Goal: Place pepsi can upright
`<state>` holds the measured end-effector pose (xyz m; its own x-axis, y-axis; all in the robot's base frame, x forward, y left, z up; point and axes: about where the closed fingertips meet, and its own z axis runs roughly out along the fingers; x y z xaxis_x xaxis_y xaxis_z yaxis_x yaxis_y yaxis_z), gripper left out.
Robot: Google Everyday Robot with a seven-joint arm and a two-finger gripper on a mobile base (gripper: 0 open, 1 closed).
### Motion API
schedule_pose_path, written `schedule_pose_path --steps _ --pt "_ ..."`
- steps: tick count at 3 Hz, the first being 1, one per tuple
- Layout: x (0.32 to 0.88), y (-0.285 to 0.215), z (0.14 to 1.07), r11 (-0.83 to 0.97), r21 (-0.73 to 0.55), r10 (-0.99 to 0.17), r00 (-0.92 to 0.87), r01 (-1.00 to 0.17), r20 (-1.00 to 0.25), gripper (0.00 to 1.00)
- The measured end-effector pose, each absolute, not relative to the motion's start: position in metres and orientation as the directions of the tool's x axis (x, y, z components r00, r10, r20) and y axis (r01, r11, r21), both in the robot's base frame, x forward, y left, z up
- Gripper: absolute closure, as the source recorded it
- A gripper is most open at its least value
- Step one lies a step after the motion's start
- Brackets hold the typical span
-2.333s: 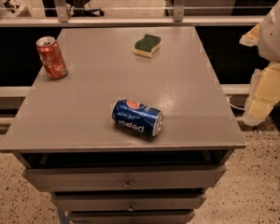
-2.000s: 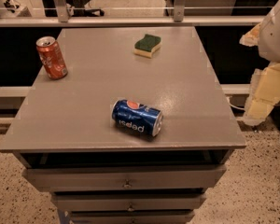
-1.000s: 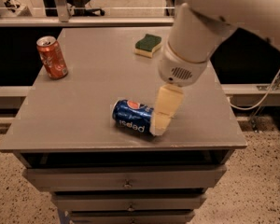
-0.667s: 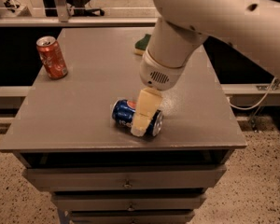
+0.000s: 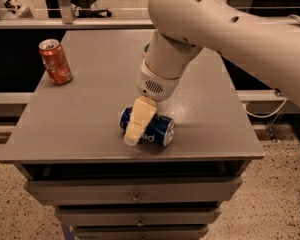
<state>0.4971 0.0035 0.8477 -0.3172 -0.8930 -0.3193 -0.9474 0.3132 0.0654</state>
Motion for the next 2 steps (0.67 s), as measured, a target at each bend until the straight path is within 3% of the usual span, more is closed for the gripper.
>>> schedule_pose_path --steps 1,2 --pt "0.4996 0.0156 0.8435 0.337 0.067 -0.881 -0.34 -0.939 -0.33 0.17" --pt "0.5002 0.0205 0.8414 0.368 0.045 -0.87 -0.361 -0.929 -0.335 0.42"
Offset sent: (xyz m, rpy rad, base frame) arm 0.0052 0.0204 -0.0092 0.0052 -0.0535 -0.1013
